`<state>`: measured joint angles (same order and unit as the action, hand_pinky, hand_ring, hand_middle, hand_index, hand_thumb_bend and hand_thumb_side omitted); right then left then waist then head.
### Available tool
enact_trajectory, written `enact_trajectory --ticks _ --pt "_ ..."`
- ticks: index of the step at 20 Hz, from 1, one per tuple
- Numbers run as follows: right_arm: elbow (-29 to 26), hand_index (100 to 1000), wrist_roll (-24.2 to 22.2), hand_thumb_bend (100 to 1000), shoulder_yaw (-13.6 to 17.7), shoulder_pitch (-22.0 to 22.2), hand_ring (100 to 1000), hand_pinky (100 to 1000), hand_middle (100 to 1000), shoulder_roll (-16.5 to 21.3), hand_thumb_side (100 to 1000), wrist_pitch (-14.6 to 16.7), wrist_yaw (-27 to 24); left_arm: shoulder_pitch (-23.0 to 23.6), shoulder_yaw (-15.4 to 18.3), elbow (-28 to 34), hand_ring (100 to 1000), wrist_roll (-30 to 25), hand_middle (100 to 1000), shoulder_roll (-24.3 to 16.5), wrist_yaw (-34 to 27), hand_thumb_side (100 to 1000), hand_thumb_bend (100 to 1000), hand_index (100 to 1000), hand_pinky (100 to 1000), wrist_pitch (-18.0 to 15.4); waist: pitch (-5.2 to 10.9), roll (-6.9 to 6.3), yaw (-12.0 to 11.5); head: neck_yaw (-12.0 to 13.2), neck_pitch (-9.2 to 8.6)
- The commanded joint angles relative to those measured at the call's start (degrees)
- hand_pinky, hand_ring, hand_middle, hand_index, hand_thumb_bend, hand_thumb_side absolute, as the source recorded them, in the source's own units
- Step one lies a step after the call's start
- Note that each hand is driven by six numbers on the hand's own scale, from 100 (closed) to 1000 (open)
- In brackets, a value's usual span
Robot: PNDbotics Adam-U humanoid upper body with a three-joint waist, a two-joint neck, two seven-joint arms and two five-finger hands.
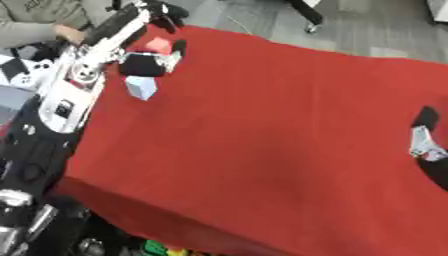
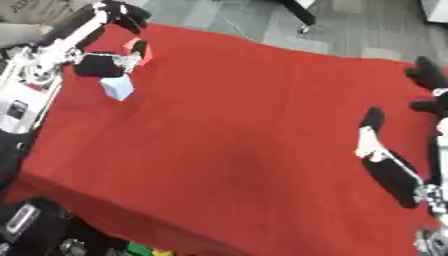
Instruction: Pick up the objects with one hand, pass them to the other hand, and then place them into the box on the other side of the table.
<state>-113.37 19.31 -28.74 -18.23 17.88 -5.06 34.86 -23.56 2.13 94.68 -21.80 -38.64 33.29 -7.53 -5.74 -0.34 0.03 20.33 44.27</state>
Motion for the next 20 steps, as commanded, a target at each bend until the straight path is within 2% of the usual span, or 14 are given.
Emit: enact_trajectory --ticks 1,3,4,5,6,7,10,11,14,17,20 --pt "-1.2 957 -2.4 100 -2.3 -1.1 849 684 802 -0.2 234 1.3 0.1 -3.0 -2.3 -4.7 751 -1.7 753 -6.2 6.7 131 361 888 814 -3.7 1.02 -0.29 0.2 0.1 -0.15" --pt "-1.2 958 -3.3 100 -3.2 -1.2 849 683 802 -0.1 241 1.7 -0.2 -5.1 -4.1 -8.3 771 -2.3 784 -8.0 11.9 148 484 911 815 -5.9 1.21 -0.32 0.3 -0.6 -0.15" --pt "-1.2 958 -3.6 100 -3.6 -1.2 849 683 801 -0.1 242 1.9 -0.4 -6.2 -5.0 -10.5 774 -2.9 788 -8.5 15.1 150 497 914 816 -6.7 1.28 -0.34 0.3 -0.9 -0.15" --pt "-1.2 959 -3.9 100 -3.8 -1.2 849 683 801 -0.1 252 1.9 -0.5 -7.2 -5.8 -12.7 795 -3.7 819 -9.0 18.6 175 616 939 819 -7.6 1.35 -0.37 0.4 -1.3 -0.15" --pt "-1.2 959 -4.1 100 -3.9 -1.1 848 683 801 -0.1 254 2.0 -0.6 -8.2 -6.5 -14.7 801 -4.3 827 -9.1 21.7 198 648 945 821 -8.5 1.40 -0.37 0.5 -1.7 -0.15" --pt "-1.2 959 -4.1 100 -4.0 -1.1 847 682 799 -0.1 259 1.9 -0.7 -9.0 -7.3 -16.7 822 -4.6 848 -9.4 24.7 247 756 961 825 -9.6 1.43 -0.39 0.7 -2.3 -0.15" --pt "-1.2 959 -4.0 100 -4.0 -0.9 846 680 798 -0.1 262 1.7 -0.9 -11.2 -8.7 -22.1 826 -4.0 853 -9.3 31.4 277 776 964 824 -12.0 1.43 -0.47 0.8 -3.1 -0.15" --pt "-1.2 959 -3.9 100 -4.1 -0.9 845 680 797 -0.1 263 1.6 -0.9 -11.8 -8.6 -23.9 819 -4.0 847 -9.0 32.8 296 750 962 820 -12.1 1.41 -0.48 0.9 -3.3 -0.15" --pt "-1.2 959 -3.7 100 -4.2 -0.9 845 679 796 -0.1 265 1.7 -1.1 -13.1 -8.2 -28.3 817 -4.3 845 -7.4 35.7 289 750 960 818 -11.3 1.36 -0.51 0.9 -3.9 -0.15" --pt "-1.2 959 -3.6 100 -4.3 -0.8 844 678 794 -0.2 264 1.7 -1.2 -14.1 -7.9 -32.6 814 -3.0 827 -6.0 37.9 202 714 937 819 -11.3 1.32 -0.47 1.1 -4.4 -0.15" --pt "-1.2 959 -3.5 100 -4.3 -0.8 844 678 794 -0.4 263 1.7 -1.3 -15.4 -7.4 -37.1 806 -0.8 810 -4.9 39.0 203 676 920 816 -12.2 1.27 -0.43 1.4 -4.7 -0.15"
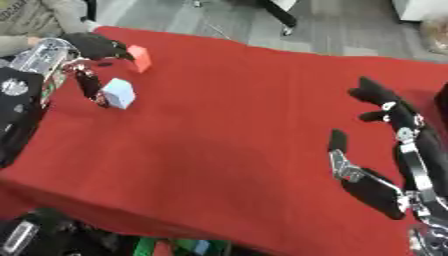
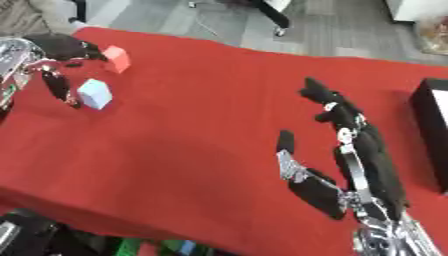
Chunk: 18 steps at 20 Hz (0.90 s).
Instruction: Pick up the objects with one hand, pass them to the other hand, and then place them into the box on the other side of the table.
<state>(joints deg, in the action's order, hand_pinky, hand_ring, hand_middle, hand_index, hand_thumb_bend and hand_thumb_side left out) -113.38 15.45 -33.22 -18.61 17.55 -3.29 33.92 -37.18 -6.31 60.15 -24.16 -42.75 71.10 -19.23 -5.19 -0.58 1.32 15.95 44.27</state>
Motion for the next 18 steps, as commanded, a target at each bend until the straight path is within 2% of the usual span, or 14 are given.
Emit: enact_trajectory --ticks 1,8,18 --pt "-1.2 959 0.4 100 0.1 -0.4 844 677 794 -0.1 263 -0.1 -0.4 -2.1 1.1 -3.8 805 2.1 800 -0.5 1.6 203 654 910 816 -0.8 0.70 -0.17 0.2 -0.4 -0.16" --pt "-1.2 960 0.7 100 0.0 -0.3 843 676 793 -0.4 265 -0.1 -0.6 -3.6 1.4 -7.8 776 4.0 758 0.3 4.5 192 560 865 803 -1.4 0.28 0.11 0.6 -0.4 -0.16" --pt "-1.2 961 1.1 100 0.0 -0.2 842 674 791 -0.6 271 0.0 -0.7 -4.2 2.6 -11.6 742 6.3 713 0.9 9.0 171 491 813 786 -0.1 -0.17 0.41 1.0 -0.2 -0.16"
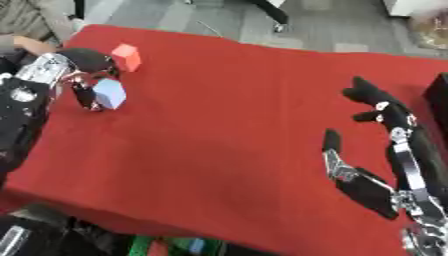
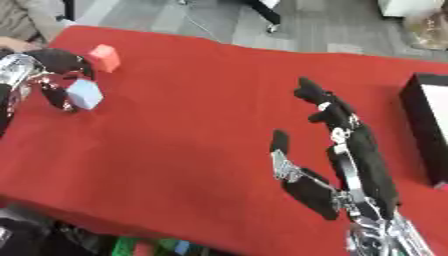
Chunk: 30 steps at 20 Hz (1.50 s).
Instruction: Pick up the objects with one hand, pass them to the other hand, and then place them into the box on the other side of the table.
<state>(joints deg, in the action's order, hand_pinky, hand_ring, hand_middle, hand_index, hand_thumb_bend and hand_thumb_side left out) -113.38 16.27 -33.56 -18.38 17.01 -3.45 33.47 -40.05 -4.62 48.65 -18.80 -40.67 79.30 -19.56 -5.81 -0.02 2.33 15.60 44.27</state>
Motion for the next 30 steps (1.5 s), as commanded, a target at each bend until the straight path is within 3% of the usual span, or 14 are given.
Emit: enact_trajectory --ticks 1,7,11,15,18,22,23,25,26,27,30 --pt "-1.2 961 0.3 100 0.3 -0.5 842 674 791 -0.1 271 0.1 -0.3 -1.4 1.0 -0.3 734 1.3 701 -1.1 1.0 169 481 801 783 0.2 0.44 -0.13 0.0 0.2 -0.16" --pt "-1.2 961 0.4 100 0.3 -0.3 843 675 791 0.0 273 0.1 -0.3 -1.2 1.4 0.6 531 4.3 485 -1.1 -1.1 142 344 616 733 0.1 0.49 -0.01 -0.2 0.4 -0.16" --pt "-1.2 961 0.3 100 0.4 -0.4 843 676 792 0.1 272 0.2 -0.2 -0.3 2.0 4.4 505 5.6 457 -1.7 -5.7 140 252 581 724 -0.1 0.56 -0.06 -0.4 0.3 -0.16" --pt "-1.2 961 0.3 100 0.6 -0.5 843 677 792 0.2 269 0.4 0.0 1.4 3.2 11.9 506 4.9 459 -2.8 -14.3 143 131 577 733 0.1 0.59 -0.09 -0.5 -0.2 -0.16" --pt "-1.2 961 0.4 100 0.7 -0.8 844 680 794 0.4 268 0.6 0.4 3.4 4.0 19.0 505 3.1 459 -2.8 -25.4 175 100 568 741 1.1 0.59 -0.09 -0.7 -1.2 -0.16" --pt "-1.2 961 -0.1 100 0.8 -1.5 845 690 797 0.8 267 1.3 1.7 6.3 3.4 27.6 499 -0.9 454 -1.1 -44.9 263 100 547 751 4.0 0.63 0.10 -0.9 -3.0 -0.16" --pt "-1.2 961 -0.3 100 0.8 -1.8 846 696 798 1.1 317 1.5 2.2 7.0 3.0 29.7 499 -2.0 454 -0.2 -49.7 265 100 545 753 5.1 0.65 0.20 -0.9 -3.6 -0.16" --pt "-1.2 961 -1.0 100 0.9 -2.5 847 703 801 1.5 267 2.3 3.7 8.4 1.8 33.6 500 -4.5 457 1.9 -58.7 271 100 542 759 7.6 0.67 0.44 -0.9 -4.9 -0.16" --pt "-1.2 961 -1.2 100 0.9 -2.9 848 712 805 1.7 289 2.6 4.4 9.0 1.1 35.3 501 -5.8 458 3.1 -62.7 192 100 540 764 9.0 0.66 0.57 -0.9 -5.6 -0.16" --pt "-1.2 961 -1.5 100 0.9 -3.4 849 716 806 2.0 267 3.1 5.2 9.6 0.2 36.9 502 -7.2 458 4.7 -66.7 280 100 539 766 10.6 0.65 0.73 -1.0 -6.3 -0.16" --pt "-1.2 961 -2.3 100 1.2 -5.0 854 739 814 2.8 270 4.6 8.0 10.7 -2.7 41.2 515 -11.4 471 8.6 -76.0 335 100 551 774 15.9 0.60 1.24 -0.9 -8.0 -0.16"
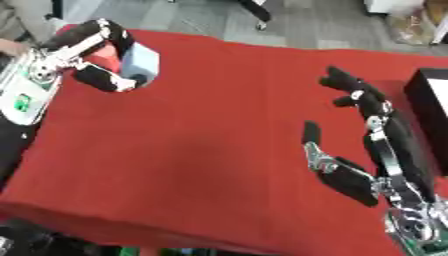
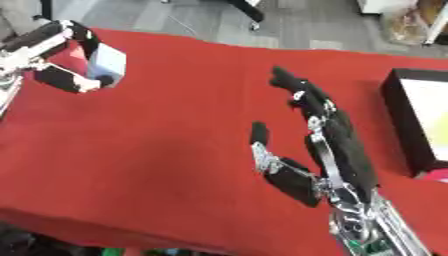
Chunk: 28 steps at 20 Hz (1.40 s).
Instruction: Pick up the objects with one hand, pass them to the other hand, and then place them into the box on the other side of the table.
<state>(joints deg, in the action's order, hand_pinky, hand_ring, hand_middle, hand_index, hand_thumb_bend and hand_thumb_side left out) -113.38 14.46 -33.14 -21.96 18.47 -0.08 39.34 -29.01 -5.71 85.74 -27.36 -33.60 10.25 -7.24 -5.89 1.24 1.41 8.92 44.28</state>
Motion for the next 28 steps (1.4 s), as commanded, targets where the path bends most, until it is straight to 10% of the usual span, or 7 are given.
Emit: enact_trajectory --ticks 1,12,28 --pt "-1.2 961 -0.7 113 0.8 -1.9 856 746 817 1.5 275 1.7 3.1 -0.2 -2.7 5.2 521 -4.2 477 2.6 -9.1 360 100 556 776 5.2 0.66 0.16 0.1 -1.8 -0.16" --pt "-1.2 987 -2.6 550 1.1 -5.2 921 846 890 4.4 369 5.8 9.7 -3.2 -11.0 10.4 550 -11.5 499 8.5 -21.9 478 100 580 791 15.8 0.45 1.41 0.1 -5.0 -0.16" --pt "-1.2 952 -2.3 525 -2.0 -5.9 885 806 841 3.3 371 5.0 11.1 -6.7 -13.7 11.4 553 -12.3 500 15.0 -26.8 503 100 579 795 19.8 0.04 2.01 -0.2 -6.3 -0.16"
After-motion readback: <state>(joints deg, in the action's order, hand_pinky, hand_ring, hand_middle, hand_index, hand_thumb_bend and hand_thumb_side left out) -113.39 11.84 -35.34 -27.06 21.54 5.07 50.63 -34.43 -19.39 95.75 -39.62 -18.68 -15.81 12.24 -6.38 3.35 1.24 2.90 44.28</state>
